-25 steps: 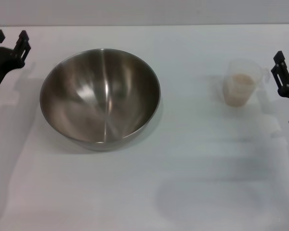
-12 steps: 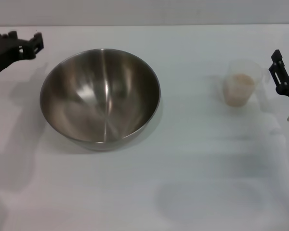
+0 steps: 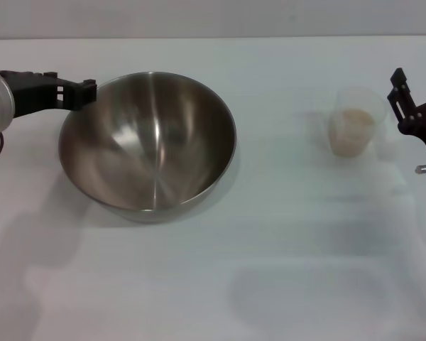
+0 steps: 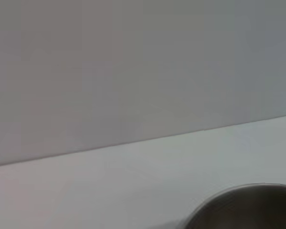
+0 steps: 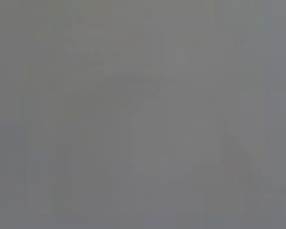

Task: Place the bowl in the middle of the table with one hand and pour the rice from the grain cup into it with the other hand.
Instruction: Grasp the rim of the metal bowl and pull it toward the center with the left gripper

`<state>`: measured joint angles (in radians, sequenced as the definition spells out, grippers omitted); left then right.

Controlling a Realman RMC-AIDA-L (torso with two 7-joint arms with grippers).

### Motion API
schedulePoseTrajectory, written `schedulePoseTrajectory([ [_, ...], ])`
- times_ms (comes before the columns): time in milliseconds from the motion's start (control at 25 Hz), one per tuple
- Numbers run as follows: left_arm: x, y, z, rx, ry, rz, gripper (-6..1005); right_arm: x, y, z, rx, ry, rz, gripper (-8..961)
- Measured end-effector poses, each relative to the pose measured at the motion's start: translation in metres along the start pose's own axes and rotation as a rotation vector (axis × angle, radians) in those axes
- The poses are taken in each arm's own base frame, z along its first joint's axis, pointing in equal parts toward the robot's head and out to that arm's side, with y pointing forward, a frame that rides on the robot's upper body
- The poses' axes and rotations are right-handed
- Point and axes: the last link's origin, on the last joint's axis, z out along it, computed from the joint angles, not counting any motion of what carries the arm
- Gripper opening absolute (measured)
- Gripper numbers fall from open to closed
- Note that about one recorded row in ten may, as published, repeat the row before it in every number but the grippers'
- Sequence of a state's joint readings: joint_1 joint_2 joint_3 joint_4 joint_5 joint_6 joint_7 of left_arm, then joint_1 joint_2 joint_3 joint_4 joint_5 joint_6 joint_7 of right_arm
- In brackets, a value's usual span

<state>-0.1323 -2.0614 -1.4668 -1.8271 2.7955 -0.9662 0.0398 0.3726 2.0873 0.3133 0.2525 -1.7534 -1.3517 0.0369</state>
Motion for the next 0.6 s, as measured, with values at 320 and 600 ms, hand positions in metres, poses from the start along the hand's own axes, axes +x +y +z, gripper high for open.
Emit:
schedulePoseTrajectory([
  [320,0.005,-0.002,-0.003,-0.005,-0.031,-0.026,517,0.000,0.004,0.003,-0.015,0.000,-0.065,639],
  [600,0.008,-0.004,0.001,-0.004,-0.098,-0.046,508,-0.001,0.013,0.002,-0.024,-0.006,-0.121,639],
])
